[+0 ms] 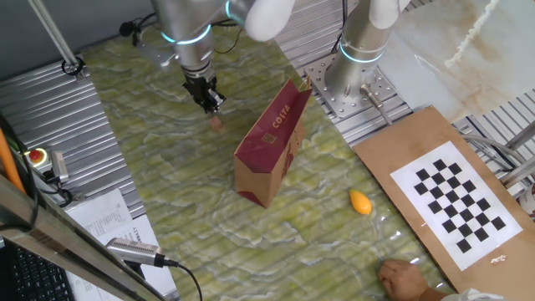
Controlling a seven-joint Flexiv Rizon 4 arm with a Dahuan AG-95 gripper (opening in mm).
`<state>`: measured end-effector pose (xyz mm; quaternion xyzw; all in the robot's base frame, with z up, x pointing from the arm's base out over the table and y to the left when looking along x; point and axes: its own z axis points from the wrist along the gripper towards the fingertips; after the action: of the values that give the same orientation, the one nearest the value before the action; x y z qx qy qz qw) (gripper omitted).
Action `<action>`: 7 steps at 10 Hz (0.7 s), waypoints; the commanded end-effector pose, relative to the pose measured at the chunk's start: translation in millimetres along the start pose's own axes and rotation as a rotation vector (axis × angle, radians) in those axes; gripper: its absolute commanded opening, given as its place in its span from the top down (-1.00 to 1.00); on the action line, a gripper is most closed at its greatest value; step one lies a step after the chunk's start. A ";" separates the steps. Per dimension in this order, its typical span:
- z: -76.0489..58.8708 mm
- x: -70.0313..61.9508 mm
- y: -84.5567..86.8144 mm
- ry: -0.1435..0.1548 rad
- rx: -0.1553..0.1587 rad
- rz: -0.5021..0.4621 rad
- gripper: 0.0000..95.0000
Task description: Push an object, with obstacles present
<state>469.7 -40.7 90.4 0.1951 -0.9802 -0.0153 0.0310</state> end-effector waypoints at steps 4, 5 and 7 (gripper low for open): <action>11.9 21.7 1.9 0.000 0.000 -0.004 1.00; 11.9 21.7 1.9 -0.003 -0.006 -0.009 1.00; 11.9 21.7 1.9 0.005 -0.007 -0.013 1.00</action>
<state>449.8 -46.4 78.1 0.2011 -0.9787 -0.0196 0.0350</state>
